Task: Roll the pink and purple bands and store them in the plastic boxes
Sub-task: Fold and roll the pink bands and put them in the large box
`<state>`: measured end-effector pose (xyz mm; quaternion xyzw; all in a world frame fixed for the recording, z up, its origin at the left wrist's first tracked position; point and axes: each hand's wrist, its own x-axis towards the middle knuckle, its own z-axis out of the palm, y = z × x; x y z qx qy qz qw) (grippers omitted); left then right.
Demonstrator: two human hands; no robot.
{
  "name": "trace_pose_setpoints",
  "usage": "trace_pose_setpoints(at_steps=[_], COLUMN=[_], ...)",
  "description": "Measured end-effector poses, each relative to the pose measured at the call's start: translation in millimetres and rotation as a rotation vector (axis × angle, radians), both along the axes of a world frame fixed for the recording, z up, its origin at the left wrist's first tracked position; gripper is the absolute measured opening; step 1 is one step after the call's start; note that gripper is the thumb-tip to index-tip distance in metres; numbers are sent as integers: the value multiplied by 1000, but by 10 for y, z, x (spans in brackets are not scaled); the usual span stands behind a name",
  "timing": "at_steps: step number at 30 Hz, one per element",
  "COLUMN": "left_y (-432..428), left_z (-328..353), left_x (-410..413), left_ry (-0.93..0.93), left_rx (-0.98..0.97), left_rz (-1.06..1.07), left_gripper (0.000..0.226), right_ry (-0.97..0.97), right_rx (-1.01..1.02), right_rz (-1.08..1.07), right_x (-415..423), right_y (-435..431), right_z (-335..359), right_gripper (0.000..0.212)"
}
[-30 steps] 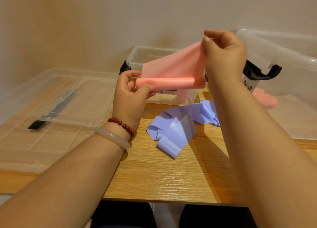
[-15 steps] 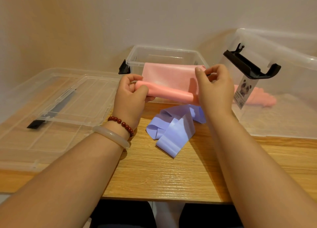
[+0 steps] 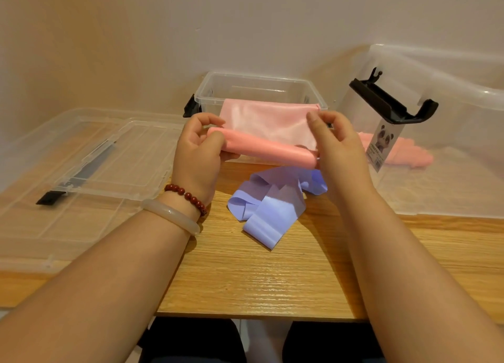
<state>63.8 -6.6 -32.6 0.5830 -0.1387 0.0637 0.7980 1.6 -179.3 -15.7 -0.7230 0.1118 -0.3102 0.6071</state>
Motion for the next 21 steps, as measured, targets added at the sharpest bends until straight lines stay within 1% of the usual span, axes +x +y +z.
trace_pose_setpoints(at_steps=[2, 6, 9, 11, 14, 16, 19, 21], left_y=[6, 9, 7, 13, 12, 8, 11, 15], left_z=[-1, -6, -21, -19, -7, -9, -10, -7], left_x=[2, -3, -11, -3, 17, 18, 12, 7], left_ry=[-3, -21, -44, -45, -42, -46, -49, -53], left_rx=[7, 31, 63, 49, 16, 9, 17, 18], left_rz=[-2, -7, -20, -2, 31, 34, 33, 29], left_gripper=[23, 23, 22, 21, 29, 33, 32, 25], right_ry=[-23, 39, 64, 37, -19, -20, 30, 63], right_rx=[-37, -171, -274, -278, -275, -297, -362, -402], right_rz=[-87, -168, -247, -252, -188, -166, -203, -223], right_x=[23, 117, 223, 272, 286, 295, 338, 380], right_y=[-19, -53, -52, -38, 16, 33, 16, -2], right_z=[89, 304, 397, 445, 492, 523, 566, 578], right_gripper=[15, 21, 17, 17, 32, 37, 26, 20])
